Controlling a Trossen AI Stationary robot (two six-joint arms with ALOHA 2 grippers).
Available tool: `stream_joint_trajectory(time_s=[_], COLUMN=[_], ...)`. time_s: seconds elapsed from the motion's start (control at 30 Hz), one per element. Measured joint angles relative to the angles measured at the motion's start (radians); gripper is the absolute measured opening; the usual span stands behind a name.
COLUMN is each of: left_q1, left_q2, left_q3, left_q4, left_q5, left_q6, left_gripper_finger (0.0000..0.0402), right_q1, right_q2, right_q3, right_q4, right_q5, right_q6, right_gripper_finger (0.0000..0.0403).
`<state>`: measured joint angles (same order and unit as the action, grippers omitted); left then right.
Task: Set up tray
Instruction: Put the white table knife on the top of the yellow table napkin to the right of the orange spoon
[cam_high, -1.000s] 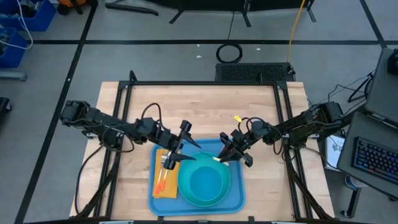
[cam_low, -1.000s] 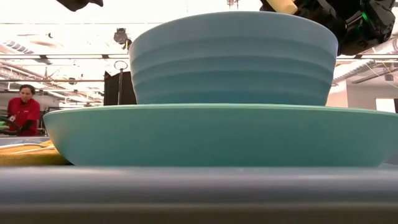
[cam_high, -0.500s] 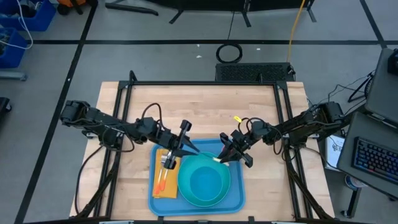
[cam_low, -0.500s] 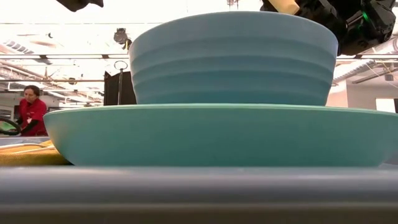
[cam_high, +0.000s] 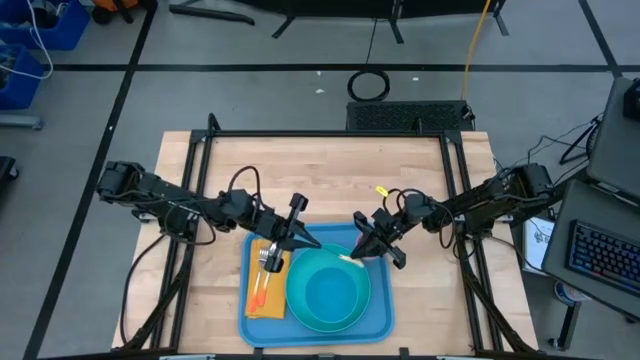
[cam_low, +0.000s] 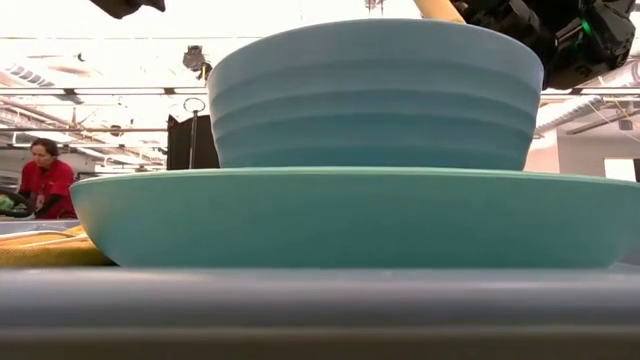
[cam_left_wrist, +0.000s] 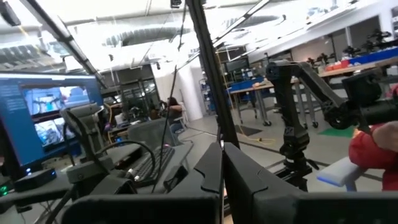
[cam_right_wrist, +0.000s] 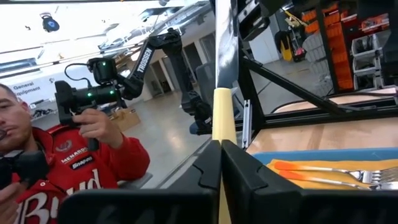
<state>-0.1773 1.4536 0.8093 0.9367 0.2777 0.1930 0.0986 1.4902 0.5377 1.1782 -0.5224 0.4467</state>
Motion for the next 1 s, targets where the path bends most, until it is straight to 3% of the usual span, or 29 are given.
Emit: stream_joint_trajectory(time_s=[0.2,0.4,0.77,1.0], left_q1=[0.0,-0.002,-0.004,0.007], left_q2=[-0.029,-0.114,-0.36,-0.457], left_q3=[-0.001,-0.001,0.0,0.0], left_q4=[-0.021,-0.15,-0.602,-0.815], left_q5=[-0.022,-0.115,-0.285,-0.282], left_q6=[-0.034,-0.08,-0.378,-0.561], left_gripper_finger=[0.0003,0.0002,0.0002,0.0002], right_q1=[0.0,0.0,0.0,0.0], right_q2=[0.0,0.0,0.0,0.0], right_q3=[0.0,-0.001,-0.001,-0.001], right_q4=[0.001,-0.001,-0.002,-0.006], right_q5=[-0.003,-0.007,-0.009,-0.006], right_q6=[0.006,-0.008,-0.014,-0.022], right_gripper_finger=[0.0025,0.0037,0.0038,0.004])
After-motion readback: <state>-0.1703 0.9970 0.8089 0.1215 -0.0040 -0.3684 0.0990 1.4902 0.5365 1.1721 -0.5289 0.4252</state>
